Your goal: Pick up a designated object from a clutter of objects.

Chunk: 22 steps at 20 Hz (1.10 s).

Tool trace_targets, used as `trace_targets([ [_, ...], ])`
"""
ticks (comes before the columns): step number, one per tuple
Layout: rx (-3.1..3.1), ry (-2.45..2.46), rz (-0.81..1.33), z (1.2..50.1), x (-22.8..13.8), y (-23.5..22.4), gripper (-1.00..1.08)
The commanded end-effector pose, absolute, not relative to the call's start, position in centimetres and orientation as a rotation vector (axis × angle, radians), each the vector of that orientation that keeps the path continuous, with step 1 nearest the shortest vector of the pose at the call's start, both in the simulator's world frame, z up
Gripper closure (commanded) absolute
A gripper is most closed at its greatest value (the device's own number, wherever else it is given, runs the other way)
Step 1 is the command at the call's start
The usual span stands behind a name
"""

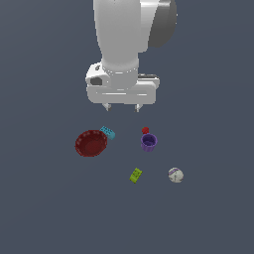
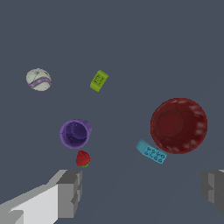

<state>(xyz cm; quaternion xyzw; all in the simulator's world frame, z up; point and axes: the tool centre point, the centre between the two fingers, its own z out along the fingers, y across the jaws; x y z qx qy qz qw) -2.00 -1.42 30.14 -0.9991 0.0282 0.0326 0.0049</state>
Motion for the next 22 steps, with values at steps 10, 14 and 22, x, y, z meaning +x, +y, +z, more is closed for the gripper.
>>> trace_targets([
  [10,-3.097,0.098,0.101,30.9,-2.1,-1.8,-0.92],
  [14,-3.097,0.098,0.101,30.9,-2.1,-1.8,-0.92],
  [22,-3.110,0.060,0.096,29.7,-0.4,-0.4,-0.92],
])
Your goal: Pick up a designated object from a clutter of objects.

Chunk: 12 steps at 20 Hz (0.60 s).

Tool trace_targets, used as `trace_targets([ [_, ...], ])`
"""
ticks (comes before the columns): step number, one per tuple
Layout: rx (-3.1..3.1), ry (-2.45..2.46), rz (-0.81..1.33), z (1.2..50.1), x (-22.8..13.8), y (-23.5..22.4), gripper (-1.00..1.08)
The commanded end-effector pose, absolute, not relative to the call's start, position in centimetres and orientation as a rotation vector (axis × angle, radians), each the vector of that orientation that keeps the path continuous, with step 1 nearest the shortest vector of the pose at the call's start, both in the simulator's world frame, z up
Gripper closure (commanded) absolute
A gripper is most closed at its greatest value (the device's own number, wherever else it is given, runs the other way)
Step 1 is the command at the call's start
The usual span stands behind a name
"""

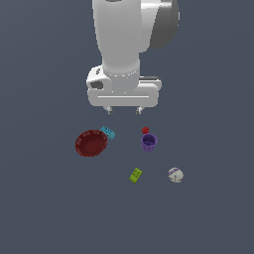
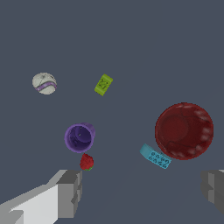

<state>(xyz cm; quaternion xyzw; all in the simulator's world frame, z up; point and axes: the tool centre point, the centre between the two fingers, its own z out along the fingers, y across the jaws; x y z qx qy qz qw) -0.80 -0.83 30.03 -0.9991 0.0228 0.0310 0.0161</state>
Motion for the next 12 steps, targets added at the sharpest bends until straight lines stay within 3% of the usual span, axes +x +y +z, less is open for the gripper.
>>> trace_targets([
  [1,-3.113,0.051,0.094,29.4,0.0,-0.1,-0.92],
  [12,-3.144,-0.102,0.067,23.8,5.8,6.0,-0.92],
])
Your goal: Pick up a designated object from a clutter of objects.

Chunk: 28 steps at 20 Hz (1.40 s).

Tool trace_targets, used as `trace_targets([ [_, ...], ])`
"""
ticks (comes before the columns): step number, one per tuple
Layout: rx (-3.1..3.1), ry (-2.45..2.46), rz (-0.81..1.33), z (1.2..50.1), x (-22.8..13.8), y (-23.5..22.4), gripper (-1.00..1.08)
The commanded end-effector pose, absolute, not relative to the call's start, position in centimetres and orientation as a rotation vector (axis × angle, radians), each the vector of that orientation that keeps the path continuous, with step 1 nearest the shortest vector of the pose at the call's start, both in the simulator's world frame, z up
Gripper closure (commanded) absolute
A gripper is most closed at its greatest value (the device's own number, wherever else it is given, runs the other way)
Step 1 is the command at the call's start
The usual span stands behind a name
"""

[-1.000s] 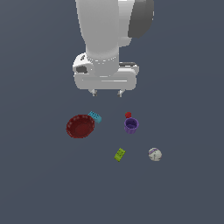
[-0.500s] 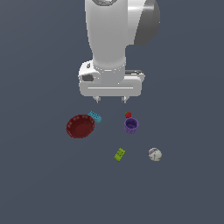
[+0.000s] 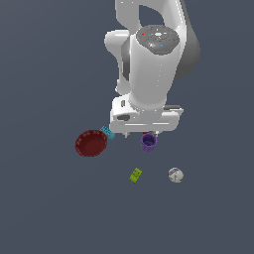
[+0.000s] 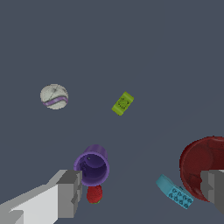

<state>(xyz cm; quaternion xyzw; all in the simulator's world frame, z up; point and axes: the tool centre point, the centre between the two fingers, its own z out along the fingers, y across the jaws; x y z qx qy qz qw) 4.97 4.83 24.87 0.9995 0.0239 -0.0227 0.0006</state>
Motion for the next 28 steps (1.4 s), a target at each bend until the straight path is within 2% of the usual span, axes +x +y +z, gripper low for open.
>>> trace_targets([
  [1,3.132,0.119,-0.063,23.1,6.4,6.7,-0.92],
  [9,3.118,0.254,-0.033,16.9,9.8,13.3,-0.92],
  [16,3.115,0.343,-0.013,12.1,11.2,18.2,-0.92],
  [28,3.116,0.400,0.000,8.7,11.6,21.5,-0.92],
])
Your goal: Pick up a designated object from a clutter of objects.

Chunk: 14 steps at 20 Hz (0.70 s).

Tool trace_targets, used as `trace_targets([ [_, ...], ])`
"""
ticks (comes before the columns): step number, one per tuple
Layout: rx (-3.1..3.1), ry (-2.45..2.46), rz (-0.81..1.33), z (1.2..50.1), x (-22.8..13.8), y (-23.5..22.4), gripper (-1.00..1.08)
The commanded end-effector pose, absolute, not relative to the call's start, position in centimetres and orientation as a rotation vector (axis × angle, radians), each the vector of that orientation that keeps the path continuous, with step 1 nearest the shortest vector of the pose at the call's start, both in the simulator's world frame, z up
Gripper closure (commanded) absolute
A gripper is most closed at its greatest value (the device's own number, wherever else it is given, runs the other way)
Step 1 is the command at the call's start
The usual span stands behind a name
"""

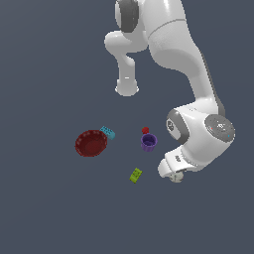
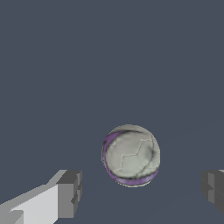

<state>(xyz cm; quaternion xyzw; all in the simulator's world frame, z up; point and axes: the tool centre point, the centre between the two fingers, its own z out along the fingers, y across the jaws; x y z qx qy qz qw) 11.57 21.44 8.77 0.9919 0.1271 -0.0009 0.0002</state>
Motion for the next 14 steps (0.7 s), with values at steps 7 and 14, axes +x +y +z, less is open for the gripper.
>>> trace_targets([
  [7,3.116,0.400,-0.002,7.4,11.5,21.5,-0.92],
  [14,3.116,0.401,-0.001,4.0,11.5,21.5,-0.92],
])
